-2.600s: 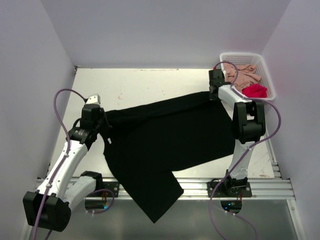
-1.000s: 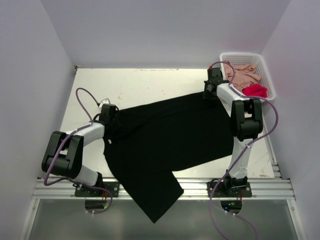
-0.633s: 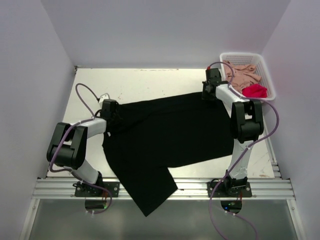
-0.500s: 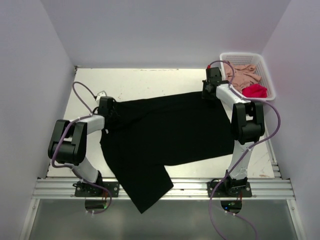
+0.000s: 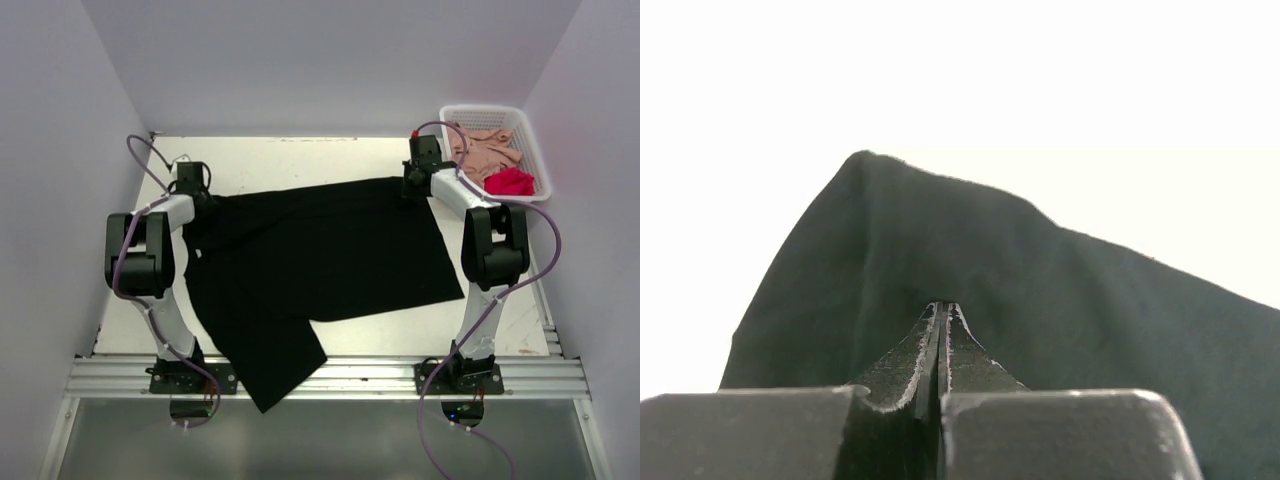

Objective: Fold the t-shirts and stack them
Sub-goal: Fold the flattened tshirt in 1/3 of the way

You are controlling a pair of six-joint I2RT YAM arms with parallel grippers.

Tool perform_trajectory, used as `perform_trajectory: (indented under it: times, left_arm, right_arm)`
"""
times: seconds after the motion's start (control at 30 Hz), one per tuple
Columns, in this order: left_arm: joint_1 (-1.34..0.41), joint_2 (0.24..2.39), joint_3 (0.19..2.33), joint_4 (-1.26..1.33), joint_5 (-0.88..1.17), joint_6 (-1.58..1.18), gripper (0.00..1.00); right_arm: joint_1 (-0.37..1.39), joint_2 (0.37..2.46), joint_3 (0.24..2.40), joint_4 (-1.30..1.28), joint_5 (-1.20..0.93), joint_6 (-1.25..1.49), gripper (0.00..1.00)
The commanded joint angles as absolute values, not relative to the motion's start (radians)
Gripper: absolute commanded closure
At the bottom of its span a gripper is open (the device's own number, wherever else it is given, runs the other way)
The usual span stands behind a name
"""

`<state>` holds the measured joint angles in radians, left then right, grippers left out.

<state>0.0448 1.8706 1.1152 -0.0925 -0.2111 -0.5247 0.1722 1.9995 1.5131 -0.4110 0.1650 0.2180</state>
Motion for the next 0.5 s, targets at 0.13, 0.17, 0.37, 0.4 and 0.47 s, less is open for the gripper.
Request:
perform_trajectory:
  times: [0.13,0.17,0.37,0.4,0.47]
  left_arm:
    - [0.048,1.968,1.273,-0.133,-0.138,-0.433,1.00]
    - [0.046,1.973,1.281,-0.141,-0.126,-0.434,1.00]
    - [0.034,1.910,1.183,-0.109,-0.038,-0.451,1.00]
    - [0.029,1.890,1.168,-0.097,-0.028,-0.456,1.00]
    - [0.025,1.875,1.144,-0.094,-0.020,-0.462,1.00]
  right_arm:
    - [0.176,1.974,1.519,-0.422,0.155,0.255,0.79]
    - [0.178,1.973,1.514,-0.426,0.153,0.256,0.77]
    - [0.181,1.893,1.421,-0.425,0.227,0.290,0.65]
    - [0.181,1.885,1.411,-0.423,0.236,0.294,0.64]
    - [0.181,1.887,1.398,-0.429,0.250,0.298,0.63]
